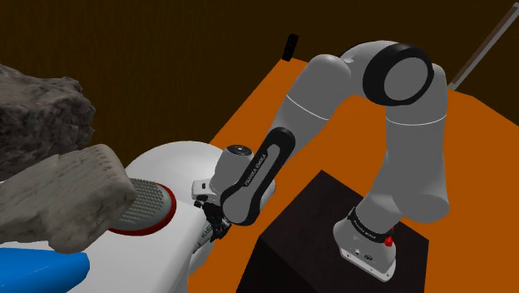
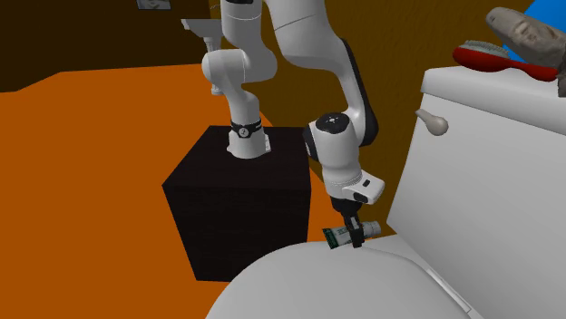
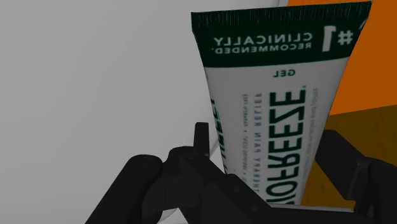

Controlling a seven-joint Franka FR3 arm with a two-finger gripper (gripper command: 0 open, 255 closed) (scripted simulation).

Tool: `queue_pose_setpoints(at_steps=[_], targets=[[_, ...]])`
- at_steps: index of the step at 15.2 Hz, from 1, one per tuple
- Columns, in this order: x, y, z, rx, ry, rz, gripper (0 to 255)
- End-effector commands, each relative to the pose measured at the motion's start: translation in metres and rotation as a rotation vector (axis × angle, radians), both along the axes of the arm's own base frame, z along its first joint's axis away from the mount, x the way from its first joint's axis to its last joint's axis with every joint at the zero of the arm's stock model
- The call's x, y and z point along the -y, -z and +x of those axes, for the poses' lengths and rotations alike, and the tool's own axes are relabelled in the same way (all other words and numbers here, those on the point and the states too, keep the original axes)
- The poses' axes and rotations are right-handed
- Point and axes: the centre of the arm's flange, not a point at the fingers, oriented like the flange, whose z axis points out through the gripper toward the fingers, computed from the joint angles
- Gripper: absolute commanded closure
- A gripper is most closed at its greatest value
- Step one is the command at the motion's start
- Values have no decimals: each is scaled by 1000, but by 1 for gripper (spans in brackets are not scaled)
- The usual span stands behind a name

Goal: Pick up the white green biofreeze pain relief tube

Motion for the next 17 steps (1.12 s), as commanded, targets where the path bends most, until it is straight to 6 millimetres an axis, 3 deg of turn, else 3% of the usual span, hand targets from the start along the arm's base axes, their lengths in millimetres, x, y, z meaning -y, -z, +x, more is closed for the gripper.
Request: queue_pose_setpoints(at_steps=[1,17], targets=[[0,0,1,0,0,0,255],[0,-80,1,0,0,0,255]])
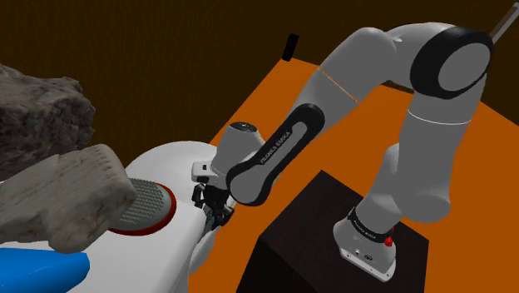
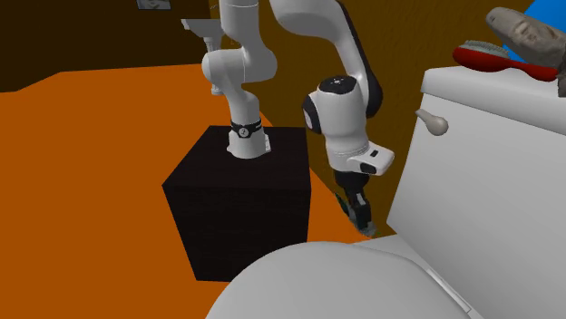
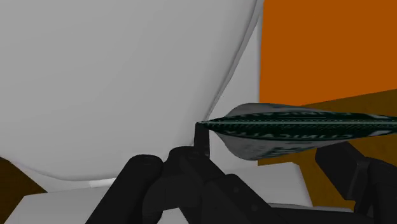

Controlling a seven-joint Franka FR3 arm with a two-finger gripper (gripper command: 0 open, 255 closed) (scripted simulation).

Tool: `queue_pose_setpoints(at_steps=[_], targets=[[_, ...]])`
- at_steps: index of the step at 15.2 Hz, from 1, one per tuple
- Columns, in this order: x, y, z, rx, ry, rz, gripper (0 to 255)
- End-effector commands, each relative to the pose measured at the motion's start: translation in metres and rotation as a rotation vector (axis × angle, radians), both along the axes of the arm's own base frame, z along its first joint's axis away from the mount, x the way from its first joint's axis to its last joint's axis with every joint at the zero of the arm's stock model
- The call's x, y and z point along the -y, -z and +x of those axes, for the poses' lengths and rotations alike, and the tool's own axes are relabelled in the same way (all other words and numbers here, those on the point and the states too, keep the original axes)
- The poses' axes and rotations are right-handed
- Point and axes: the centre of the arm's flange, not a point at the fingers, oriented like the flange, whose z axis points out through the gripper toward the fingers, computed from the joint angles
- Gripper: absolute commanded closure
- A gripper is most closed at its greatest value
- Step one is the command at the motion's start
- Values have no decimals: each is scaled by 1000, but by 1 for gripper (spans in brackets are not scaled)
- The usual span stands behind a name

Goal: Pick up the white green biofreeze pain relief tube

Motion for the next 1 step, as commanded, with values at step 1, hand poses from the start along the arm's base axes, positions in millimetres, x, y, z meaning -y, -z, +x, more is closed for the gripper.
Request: queue_pose_setpoints(at_steps=[1], targets=[[0,-4,-1,0,0,0,255]])
